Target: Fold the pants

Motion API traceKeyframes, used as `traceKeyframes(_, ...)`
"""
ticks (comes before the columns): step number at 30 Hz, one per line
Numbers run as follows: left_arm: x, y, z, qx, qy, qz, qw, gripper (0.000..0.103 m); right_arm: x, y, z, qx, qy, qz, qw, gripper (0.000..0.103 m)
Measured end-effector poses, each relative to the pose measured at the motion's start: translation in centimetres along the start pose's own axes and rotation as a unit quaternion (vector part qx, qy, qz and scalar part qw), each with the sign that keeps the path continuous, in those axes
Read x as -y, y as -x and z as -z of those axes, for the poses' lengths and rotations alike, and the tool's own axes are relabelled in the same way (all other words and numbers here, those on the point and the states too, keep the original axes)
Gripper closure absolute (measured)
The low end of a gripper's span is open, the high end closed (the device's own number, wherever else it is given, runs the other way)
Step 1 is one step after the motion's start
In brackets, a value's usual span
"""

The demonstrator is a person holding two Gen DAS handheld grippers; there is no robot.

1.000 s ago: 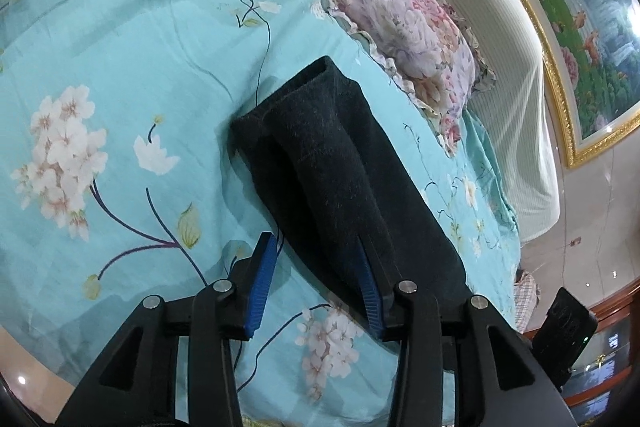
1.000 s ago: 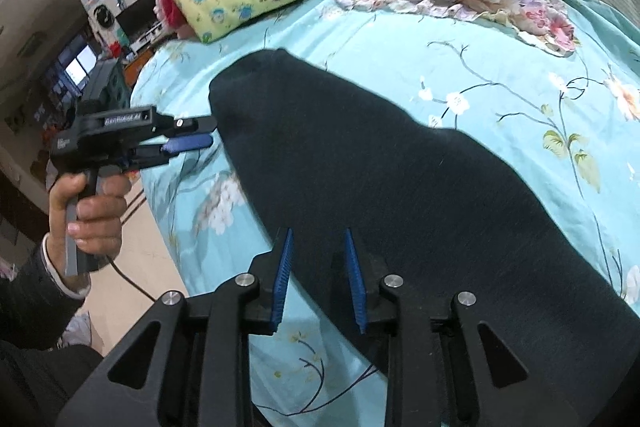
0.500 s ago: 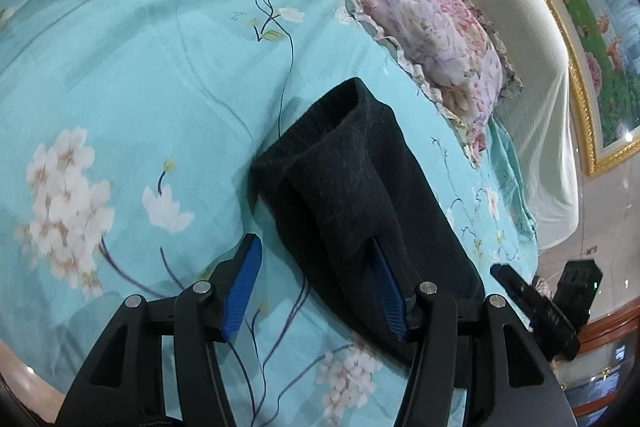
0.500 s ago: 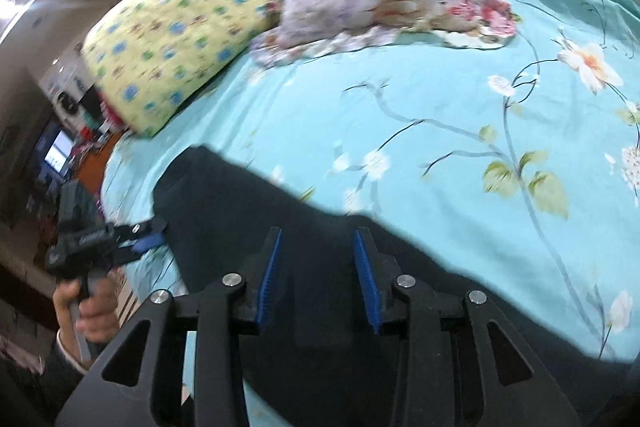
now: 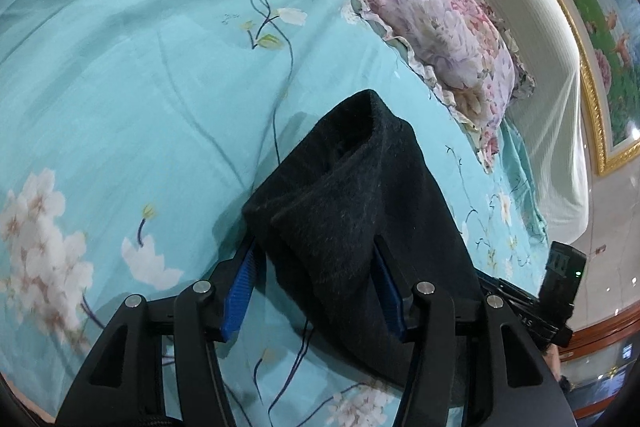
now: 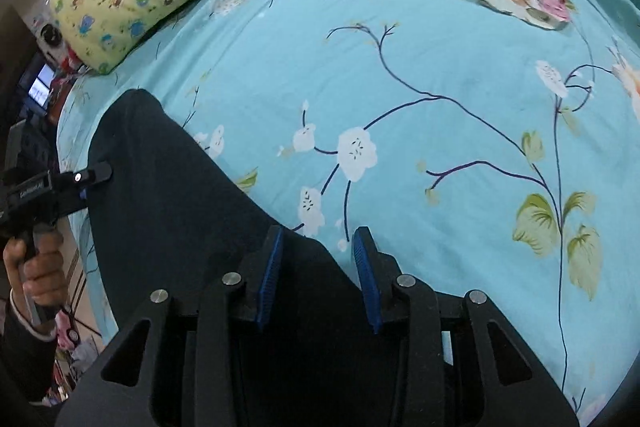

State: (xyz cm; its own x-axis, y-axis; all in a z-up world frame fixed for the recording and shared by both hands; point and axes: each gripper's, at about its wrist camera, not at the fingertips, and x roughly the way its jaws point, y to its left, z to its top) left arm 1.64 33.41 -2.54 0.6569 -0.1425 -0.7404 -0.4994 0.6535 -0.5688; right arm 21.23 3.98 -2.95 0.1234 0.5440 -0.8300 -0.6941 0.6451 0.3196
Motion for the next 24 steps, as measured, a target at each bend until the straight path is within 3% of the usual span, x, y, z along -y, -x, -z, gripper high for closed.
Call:
traceKeyframes(3, 0.7, -0.5, -0.1, 0.009, -0.018, -0.01, 0.9998, 0.052, -0.6, 0.0, 0.1, -0.011, 0.023, -0.003, 1.0, 0.067)
traceKeyframes(4, 0.8, -0.5, -0.1, 0.014, -0.023, -0.012, 0.9996, 0.055, -0.7, -0.1, 0.2, -0.012, 0.027, -0.005, 1.0, 0.075)
traceKeyframes(6, 1.0, -0.6, 0.0, 0.019, -0.03, -0.011, 0.9993, 0.069, -0.9, 0.0, 0.4, -0.01, 0.03, -0.02, 0.999, 0.084)
traceKeyframes(8, 1.0, 0.0, 0.0, 0.027, -0.024, 0.011, 0.9993, 0.081, -1.4, 0.3, 0.7, 0.0, 0.038, -0.008, 0.999, 0.088)
traceKeyframes(16, 3.9, 5.4, 0.7, 0.087, -0.071, 0.049, 0.9925, 0.084, -2.8, 5.1, 0.0, 0.098, 0.047, 0.057, 0.992, 0.093)
traceKeyframes(24, 2.9, 3.2, 0.8, 0.073, -0.101, 0.006, 0.9922, 0.084, -3.2, 3.1, 0.0, 0.095, 0.062, 0.103, 0.988, 0.093)
